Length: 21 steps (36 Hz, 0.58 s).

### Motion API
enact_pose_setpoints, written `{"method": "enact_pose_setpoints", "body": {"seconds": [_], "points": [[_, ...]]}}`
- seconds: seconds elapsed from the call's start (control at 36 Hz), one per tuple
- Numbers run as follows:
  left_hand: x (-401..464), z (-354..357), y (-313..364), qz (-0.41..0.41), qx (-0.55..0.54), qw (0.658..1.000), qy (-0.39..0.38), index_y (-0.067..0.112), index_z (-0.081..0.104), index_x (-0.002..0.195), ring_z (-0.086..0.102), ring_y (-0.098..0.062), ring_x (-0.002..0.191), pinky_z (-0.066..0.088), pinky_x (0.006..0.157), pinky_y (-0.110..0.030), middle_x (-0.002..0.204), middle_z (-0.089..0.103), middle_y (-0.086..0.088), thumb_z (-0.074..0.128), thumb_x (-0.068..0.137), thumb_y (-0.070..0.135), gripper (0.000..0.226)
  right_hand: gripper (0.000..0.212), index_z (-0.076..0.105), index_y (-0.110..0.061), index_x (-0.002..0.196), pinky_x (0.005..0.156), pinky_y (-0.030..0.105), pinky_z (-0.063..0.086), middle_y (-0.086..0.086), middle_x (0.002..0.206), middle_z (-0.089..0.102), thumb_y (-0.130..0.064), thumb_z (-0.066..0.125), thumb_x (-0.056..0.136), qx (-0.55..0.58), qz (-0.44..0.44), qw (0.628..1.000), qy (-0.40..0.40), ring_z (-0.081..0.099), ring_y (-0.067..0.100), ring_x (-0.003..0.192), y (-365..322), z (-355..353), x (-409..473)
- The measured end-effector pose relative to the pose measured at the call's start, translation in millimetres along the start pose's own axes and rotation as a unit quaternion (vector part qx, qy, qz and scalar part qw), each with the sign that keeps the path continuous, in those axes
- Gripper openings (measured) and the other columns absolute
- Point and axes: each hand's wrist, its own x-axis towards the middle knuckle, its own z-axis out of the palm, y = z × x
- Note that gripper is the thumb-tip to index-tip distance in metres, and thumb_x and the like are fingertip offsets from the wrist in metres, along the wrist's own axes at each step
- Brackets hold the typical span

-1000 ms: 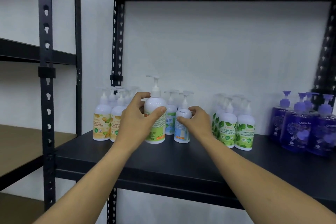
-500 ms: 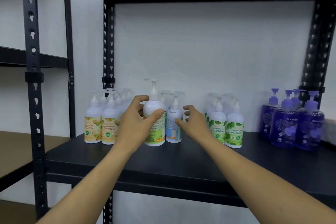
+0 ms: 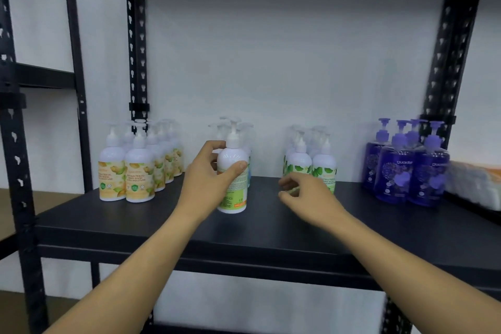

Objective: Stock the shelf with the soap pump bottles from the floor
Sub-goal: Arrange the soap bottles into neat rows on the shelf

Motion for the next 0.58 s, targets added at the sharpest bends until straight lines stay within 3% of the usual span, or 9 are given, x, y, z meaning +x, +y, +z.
{"method": "enact_pose_setpoints", "body": {"seconds": [0.08, 0.19, 0.28, 0.44, 0.58], "points": [[-0.2, 21.8, 0.1, -0.007, -0.005, 1.0, -0.011, 0.036, 0.054, 0.113, 0.067, -0.01, 0.092, 0.056, 0.076, -0.026, 0.107, 0.069, 0.005, 0.078, 0.082, 0.033, 0.039, 0.02, 0.066, -0.034, 0.104, 0.086, 0.035, 0.056, -0.017, 0.1, 0.067, -0.038, 0.062, 0.085, -0.025, 0.038, 0.999, 0.01, 0.064, 0.006, 0.09, 21.1, -16.0, -10.1], [-0.7, 55.9, 7.7, -0.01, -0.02, 0.999, -0.031, 0.031, 0.053, 0.116, 0.064, -0.005, 0.089, 0.047, 0.061, -0.007, 0.105, 0.066, 0.008, 0.078, 0.083, 0.03, 0.041, 0.023, 0.069, -0.032, 0.101, 0.085, 0.039, 0.057, -0.013, 0.097, 0.069, -0.039, 0.061, 0.08, -0.045, 0.094, 0.994, 0.03, 0.066, 0.011, 0.09, 49.1, -42.8, -19.4], [-1.1, 81.0, 12.1, -0.002, -0.019, 0.999, -0.048, 0.033, 0.051, 0.114, 0.063, 0.001, 0.087, 0.047, 0.06, -0.005, 0.103, 0.063, 0.012, 0.079, 0.083, 0.03, 0.042, 0.025, 0.069, -0.027, 0.106, 0.087, 0.039, 0.056, -0.008, 0.1, 0.069, -0.034, 0.063, 0.083, -0.052, 0.129, 0.99, 0.025, 0.065, 0.013, 0.093, 69.6, -59.4, -24.4], [1.2, 120.0, 12.4, 0.0, 0.003, 0.999, -0.048, 0.032, 0.05, 0.114, 0.061, 0.001, 0.086, 0.047, 0.064, -0.011, 0.1, 0.061, 0.012, 0.08, 0.082, 0.032, 0.044, 0.041, 0.062, -0.019, 0.125, 0.095, 0.037, 0.05, 0.001, 0.122, 0.067, -0.036, 0.063, 0.088, -0.091, 0.162, 0.983, -0.016, 0.061, 0.018, 0.11, 100.6, -73.3, -24.5], [3.8, 139.0, 7.6, -0.011, 0.004, 0.999, -0.036, 0.03, 0.05, 0.115, 0.061, 0.001, 0.084, 0.047, 0.064, -0.016, 0.1, 0.06, 0.01, 0.081, 0.081, 0.032, 0.046, 0.066, 0.047, -0.019, 0.145, 0.106, 0.041, 0.043, 0.003, 0.144, 0.053, -0.055, 0.057, 0.09, -0.137, 0.179, 0.971, -0.075, 0.051, 0.024, 0.13, 109.2, -69.8, -22.3]]}}
